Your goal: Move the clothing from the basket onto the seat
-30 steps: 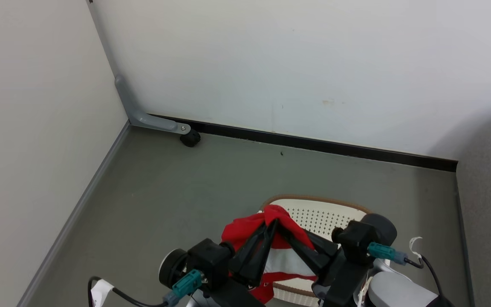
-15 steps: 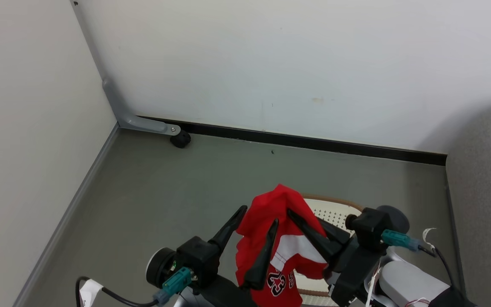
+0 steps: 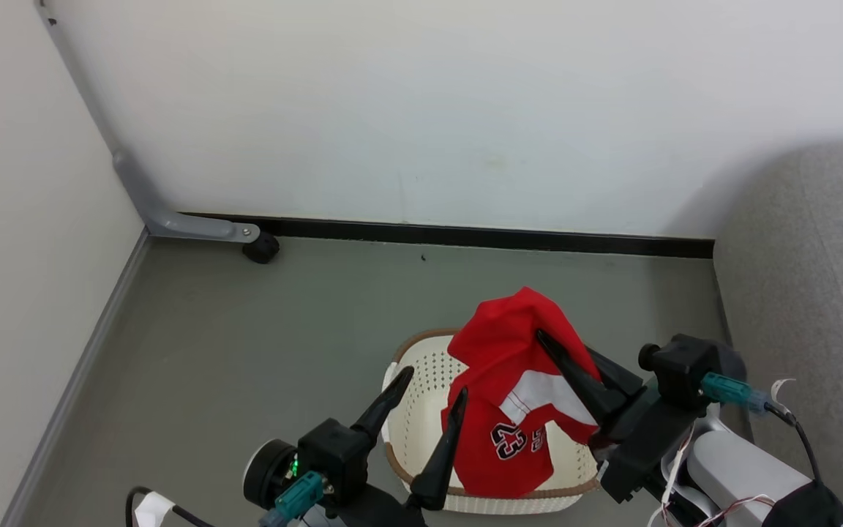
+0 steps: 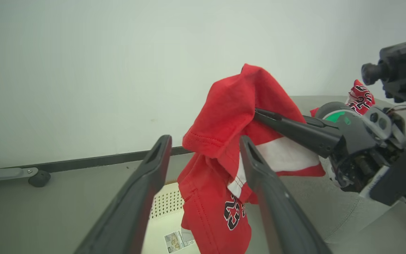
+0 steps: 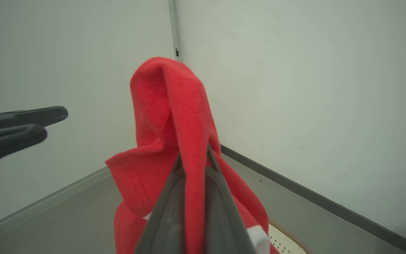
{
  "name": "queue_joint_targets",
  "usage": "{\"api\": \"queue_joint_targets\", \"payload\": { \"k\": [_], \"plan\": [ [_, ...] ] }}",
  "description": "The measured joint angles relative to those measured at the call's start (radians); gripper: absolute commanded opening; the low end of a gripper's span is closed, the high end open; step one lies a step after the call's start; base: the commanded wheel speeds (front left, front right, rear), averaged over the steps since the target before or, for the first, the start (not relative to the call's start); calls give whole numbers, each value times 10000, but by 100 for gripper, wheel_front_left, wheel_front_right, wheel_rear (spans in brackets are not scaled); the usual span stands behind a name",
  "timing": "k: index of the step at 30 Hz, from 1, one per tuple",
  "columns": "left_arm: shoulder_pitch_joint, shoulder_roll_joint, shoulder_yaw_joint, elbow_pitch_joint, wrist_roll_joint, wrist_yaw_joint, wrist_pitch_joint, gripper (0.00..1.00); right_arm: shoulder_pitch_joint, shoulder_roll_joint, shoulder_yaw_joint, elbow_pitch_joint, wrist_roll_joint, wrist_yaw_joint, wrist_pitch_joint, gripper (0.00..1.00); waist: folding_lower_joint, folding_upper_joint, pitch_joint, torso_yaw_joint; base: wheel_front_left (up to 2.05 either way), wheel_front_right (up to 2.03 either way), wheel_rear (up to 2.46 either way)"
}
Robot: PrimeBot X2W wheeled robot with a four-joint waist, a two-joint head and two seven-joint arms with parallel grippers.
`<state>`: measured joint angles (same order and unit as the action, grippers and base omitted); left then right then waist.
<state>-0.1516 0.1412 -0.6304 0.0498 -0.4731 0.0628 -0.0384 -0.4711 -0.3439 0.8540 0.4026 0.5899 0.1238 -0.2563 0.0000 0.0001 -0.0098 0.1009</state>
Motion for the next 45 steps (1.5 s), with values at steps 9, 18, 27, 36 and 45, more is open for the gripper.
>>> {"api": "queue_joint_targets", "payload": {
  "k": [9,18,27,36,45],
  "plan": [
    [136,6,79,75,10,42,-213,100,399,-295,-646,-111,0,0,0,0,0,0,88,-886,0,0,0],
    [181,-58,123,138,8,117,-349,100,595,-596,-1396,-155,-25,0,0,0,0,0,216,-1809,0,0,0],
    [189,-96,134,205,13,169,-428,100,835,-696,-2059,-251,-198,-2,0,0,1,0,491,-2636,0,0,0],
    [162,25,148,270,153,165,-435,100,950,-686,-2681,-410,-360,-12,0,0,1,0,840,-3312,0,0,0],
    [80,40,77,268,353,151,-435,100,1176,-644,-3175,-660,-575,-17,0,0,0,0,1199,-3859,0,0,0]
  ]
}}
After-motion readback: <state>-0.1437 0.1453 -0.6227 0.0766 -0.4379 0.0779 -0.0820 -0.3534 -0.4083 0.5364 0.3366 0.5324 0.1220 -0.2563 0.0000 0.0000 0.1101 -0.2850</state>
